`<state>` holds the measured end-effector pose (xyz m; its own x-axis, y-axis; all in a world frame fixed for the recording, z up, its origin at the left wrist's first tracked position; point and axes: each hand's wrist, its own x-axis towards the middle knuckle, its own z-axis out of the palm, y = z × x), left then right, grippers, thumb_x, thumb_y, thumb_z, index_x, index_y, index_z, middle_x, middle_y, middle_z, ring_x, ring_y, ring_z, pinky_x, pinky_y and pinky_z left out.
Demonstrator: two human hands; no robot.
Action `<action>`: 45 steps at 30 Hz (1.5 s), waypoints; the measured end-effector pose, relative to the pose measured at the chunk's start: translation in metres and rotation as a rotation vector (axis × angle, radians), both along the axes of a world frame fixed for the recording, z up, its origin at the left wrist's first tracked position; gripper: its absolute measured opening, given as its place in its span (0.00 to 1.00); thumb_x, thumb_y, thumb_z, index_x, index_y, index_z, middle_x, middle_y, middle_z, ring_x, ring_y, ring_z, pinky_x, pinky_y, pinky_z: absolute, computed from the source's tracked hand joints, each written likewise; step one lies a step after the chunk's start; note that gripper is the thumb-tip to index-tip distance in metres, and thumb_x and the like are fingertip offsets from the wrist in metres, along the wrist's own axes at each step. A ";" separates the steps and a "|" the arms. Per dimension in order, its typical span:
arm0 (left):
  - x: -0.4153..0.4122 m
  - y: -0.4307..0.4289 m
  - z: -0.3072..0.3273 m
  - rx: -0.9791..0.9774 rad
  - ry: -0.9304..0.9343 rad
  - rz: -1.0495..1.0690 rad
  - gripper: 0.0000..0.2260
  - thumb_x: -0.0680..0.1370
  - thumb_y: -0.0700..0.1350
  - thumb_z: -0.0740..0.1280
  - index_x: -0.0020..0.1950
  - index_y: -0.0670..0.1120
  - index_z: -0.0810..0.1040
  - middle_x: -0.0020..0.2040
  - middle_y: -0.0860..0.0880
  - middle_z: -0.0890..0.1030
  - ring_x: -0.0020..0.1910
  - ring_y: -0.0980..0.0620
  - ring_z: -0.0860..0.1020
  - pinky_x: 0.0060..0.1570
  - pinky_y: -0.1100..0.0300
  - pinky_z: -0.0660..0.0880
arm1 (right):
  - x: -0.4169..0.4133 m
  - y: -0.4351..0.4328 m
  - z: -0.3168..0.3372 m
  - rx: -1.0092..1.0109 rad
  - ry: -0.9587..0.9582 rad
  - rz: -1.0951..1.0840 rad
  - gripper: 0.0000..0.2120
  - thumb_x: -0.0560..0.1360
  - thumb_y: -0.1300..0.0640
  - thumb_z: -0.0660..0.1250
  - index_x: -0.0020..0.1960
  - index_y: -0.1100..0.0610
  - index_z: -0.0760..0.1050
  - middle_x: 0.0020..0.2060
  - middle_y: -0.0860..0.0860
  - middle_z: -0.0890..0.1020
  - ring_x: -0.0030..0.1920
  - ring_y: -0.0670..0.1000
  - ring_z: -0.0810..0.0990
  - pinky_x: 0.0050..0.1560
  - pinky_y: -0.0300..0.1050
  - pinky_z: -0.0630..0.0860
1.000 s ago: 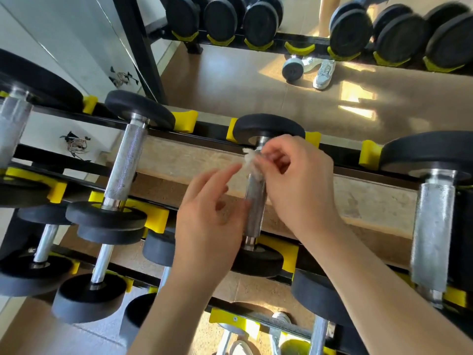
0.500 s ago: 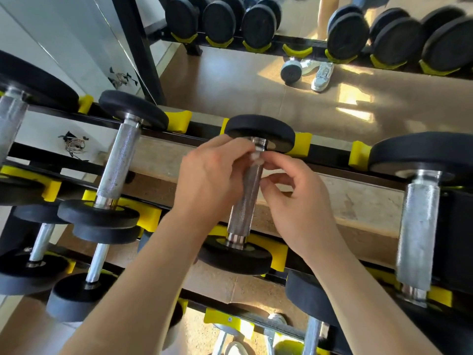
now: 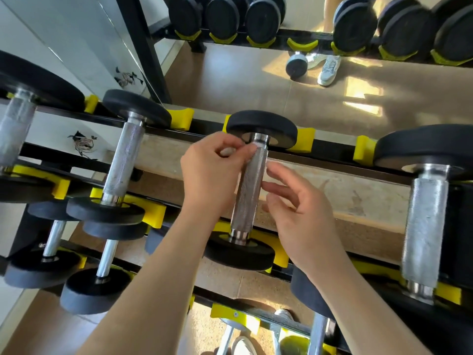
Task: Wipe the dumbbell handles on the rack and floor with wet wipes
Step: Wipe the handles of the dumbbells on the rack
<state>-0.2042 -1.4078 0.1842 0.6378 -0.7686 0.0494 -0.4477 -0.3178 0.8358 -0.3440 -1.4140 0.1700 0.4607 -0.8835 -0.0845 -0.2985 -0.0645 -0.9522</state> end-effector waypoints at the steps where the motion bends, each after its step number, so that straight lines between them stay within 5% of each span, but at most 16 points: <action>1: -0.001 0.007 0.001 0.013 0.021 -0.009 0.03 0.73 0.49 0.73 0.46 0.52 0.84 0.39 0.57 0.83 0.39 0.62 0.81 0.43 0.62 0.80 | 0.001 0.003 0.000 0.031 -0.006 0.025 0.23 0.79 0.62 0.63 0.71 0.46 0.69 0.62 0.37 0.76 0.58 0.34 0.76 0.58 0.34 0.76; 4: -0.004 0.042 0.004 0.141 -0.047 -0.099 0.09 0.74 0.47 0.73 0.54 0.52 0.84 0.43 0.63 0.82 0.44 0.68 0.80 0.44 0.70 0.77 | 0.001 0.012 -0.003 0.101 -0.028 0.032 0.26 0.78 0.63 0.65 0.73 0.46 0.67 0.60 0.35 0.77 0.58 0.35 0.77 0.60 0.40 0.77; 7: -0.001 0.070 0.006 0.333 -0.157 -0.177 0.04 0.74 0.48 0.72 0.48 0.54 0.86 0.38 0.60 0.84 0.39 0.62 0.81 0.43 0.60 0.79 | -0.004 0.017 -0.004 0.125 -0.019 0.014 0.26 0.77 0.64 0.66 0.73 0.47 0.68 0.60 0.37 0.78 0.59 0.34 0.76 0.63 0.43 0.75; 9: 0.005 0.070 0.011 0.410 -0.195 -0.225 0.03 0.73 0.50 0.73 0.46 0.56 0.86 0.35 0.61 0.82 0.37 0.62 0.79 0.40 0.67 0.75 | -0.006 0.020 -0.003 0.127 -0.010 0.025 0.26 0.78 0.63 0.65 0.72 0.47 0.68 0.58 0.34 0.78 0.58 0.33 0.76 0.63 0.38 0.74; 16: -0.004 0.007 0.018 0.052 -0.184 -0.051 0.04 0.74 0.46 0.73 0.47 0.51 0.85 0.39 0.59 0.81 0.38 0.65 0.77 0.41 0.77 0.71 | -0.001 0.021 0.000 0.097 0.009 -0.018 0.21 0.78 0.63 0.65 0.66 0.45 0.73 0.52 0.36 0.79 0.52 0.37 0.77 0.48 0.27 0.73; 22: -0.001 0.025 0.020 0.079 -0.509 -0.353 0.04 0.74 0.48 0.72 0.41 0.51 0.86 0.36 0.54 0.82 0.34 0.55 0.79 0.33 0.61 0.75 | -0.009 0.012 -0.003 0.074 0.021 -0.137 0.21 0.78 0.64 0.62 0.67 0.45 0.71 0.58 0.37 0.75 0.54 0.34 0.75 0.50 0.21 0.69; 26: -0.010 -0.003 0.019 -0.030 -0.677 -0.327 0.04 0.74 0.42 0.70 0.44 0.46 0.85 0.38 0.49 0.81 0.34 0.51 0.78 0.31 0.56 0.77 | -0.001 0.012 -0.001 0.107 -0.024 -0.117 0.20 0.79 0.65 0.62 0.65 0.47 0.74 0.54 0.37 0.79 0.54 0.36 0.76 0.51 0.21 0.69; 31: -0.022 0.007 0.014 0.225 -0.934 -0.598 0.07 0.61 0.35 0.76 0.36 0.43 0.83 0.37 0.46 0.78 0.36 0.44 0.77 0.28 0.57 0.74 | -0.019 0.016 -0.001 0.181 -0.119 -0.145 0.21 0.78 0.69 0.59 0.65 0.49 0.73 0.42 0.42 0.83 0.48 0.41 0.81 0.54 0.37 0.77; 33: -0.034 0.023 0.021 0.368 -0.977 -0.785 0.09 0.58 0.36 0.77 0.36 0.43 0.83 0.36 0.46 0.78 0.38 0.45 0.78 0.32 0.55 0.76 | -0.026 0.024 -0.002 0.201 -0.092 -0.094 0.21 0.79 0.67 0.60 0.64 0.46 0.73 0.42 0.42 0.82 0.48 0.40 0.81 0.52 0.36 0.77; 37: -0.032 0.027 0.031 0.597 -0.872 -0.872 0.11 0.76 0.41 0.66 0.56 0.52 0.80 0.54 0.53 0.78 0.56 0.50 0.75 0.55 0.56 0.76 | -0.029 0.034 -0.004 0.091 0.020 -0.006 0.15 0.80 0.62 0.62 0.59 0.45 0.77 0.46 0.38 0.81 0.50 0.38 0.78 0.51 0.30 0.73; 41: -0.014 0.038 0.033 0.454 -0.588 -0.703 0.14 0.70 0.35 0.70 0.50 0.52 0.82 0.42 0.56 0.83 0.41 0.55 0.81 0.40 0.64 0.76 | -0.020 0.021 -0.003 0.108 -0.031 0.007 0.09 0.77 0.56 0.68 0.56 0.47 0.78 0.46 0.40 0.81 0.48 0.40 0.79 0.50 0.33 0.76; 45: -0.016 0.082 0.031 0.325 -0.377 -0.573 0.15 0.75 0.38 0.64 0.56 0.53 0.81 0.46 0.60 0.83 0.44 0.62 0.81 0.44 0.71 0.76 | -0.011 0.026 -0.007 0.149 -0.012 0.063 0.05 0.73 0.57 0.73 0.47 0.48 0.82 0.38 0.42 0.83 0.40 0.41 0.80 0.44 0.34 0.76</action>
<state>-0.2199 -1.3261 0.2151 0.1188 -0.9878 -0.1005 -0.8536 -0.1533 0.4979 -0.3548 -1.3879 0.1627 0.5167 -0.8309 -0.2065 -0.2865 0.0595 -0.9562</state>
